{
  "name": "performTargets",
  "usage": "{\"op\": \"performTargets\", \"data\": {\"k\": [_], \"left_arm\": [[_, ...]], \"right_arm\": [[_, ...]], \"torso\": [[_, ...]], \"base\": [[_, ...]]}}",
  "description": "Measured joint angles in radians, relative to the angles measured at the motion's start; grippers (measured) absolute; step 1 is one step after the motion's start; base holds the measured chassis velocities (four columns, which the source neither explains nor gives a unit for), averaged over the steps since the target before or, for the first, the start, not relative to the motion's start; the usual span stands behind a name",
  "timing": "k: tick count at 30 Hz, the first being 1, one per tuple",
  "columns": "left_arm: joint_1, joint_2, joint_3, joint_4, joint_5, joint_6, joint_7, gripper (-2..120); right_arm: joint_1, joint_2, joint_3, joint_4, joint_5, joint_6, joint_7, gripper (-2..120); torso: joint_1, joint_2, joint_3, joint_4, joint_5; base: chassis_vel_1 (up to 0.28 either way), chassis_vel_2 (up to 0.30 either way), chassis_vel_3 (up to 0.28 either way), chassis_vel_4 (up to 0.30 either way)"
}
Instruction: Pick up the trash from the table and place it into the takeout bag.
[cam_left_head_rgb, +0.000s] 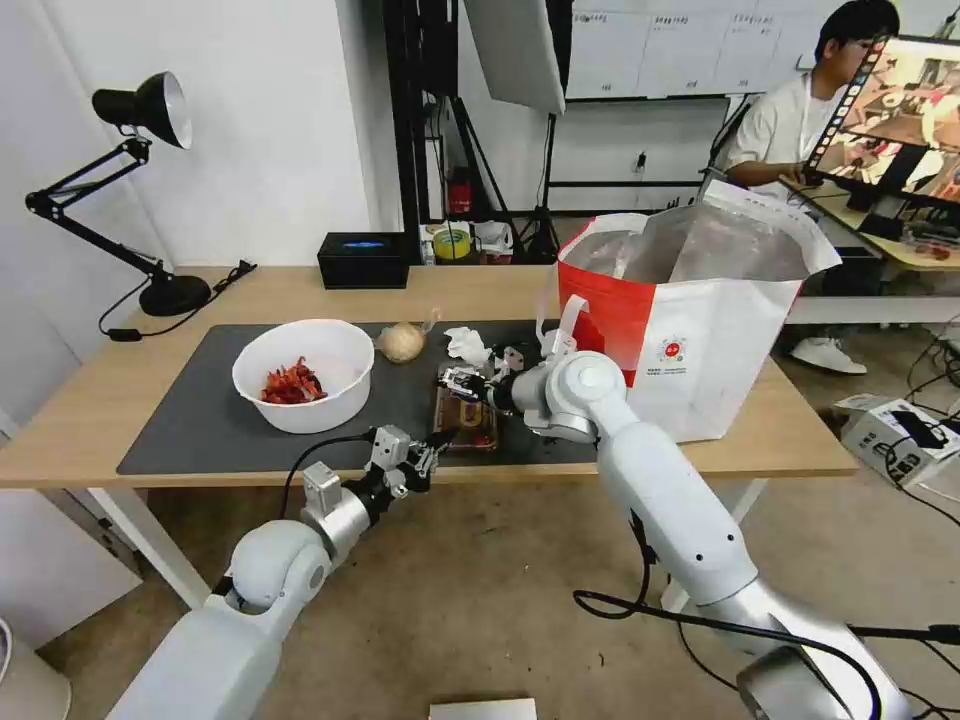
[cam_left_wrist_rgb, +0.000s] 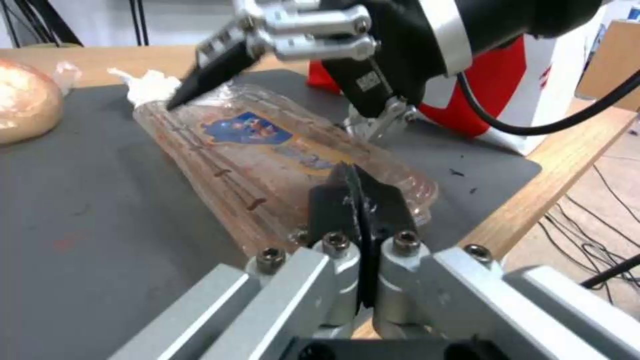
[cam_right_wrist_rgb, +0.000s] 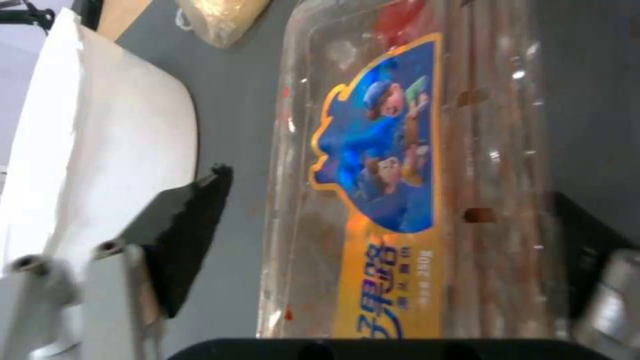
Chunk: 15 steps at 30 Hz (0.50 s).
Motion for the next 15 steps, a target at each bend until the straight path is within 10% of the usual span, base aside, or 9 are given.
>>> {"op": "performTargets", "data": {"k": [15], "left_arm": [[0.010, 0.002, -0.011, -0.010, -0.003, 0.000, -0.001, 0]], "right_arm": [[-0.001, -0.024, -0.001, -0.004, 0.001, 0.000, -0.003, 31]], "torso": [[0.001, -0.001, 0.001, 0.0004, 0.0000]], "base": [[0.000, 0.000, 0.000, 0.000]]}}
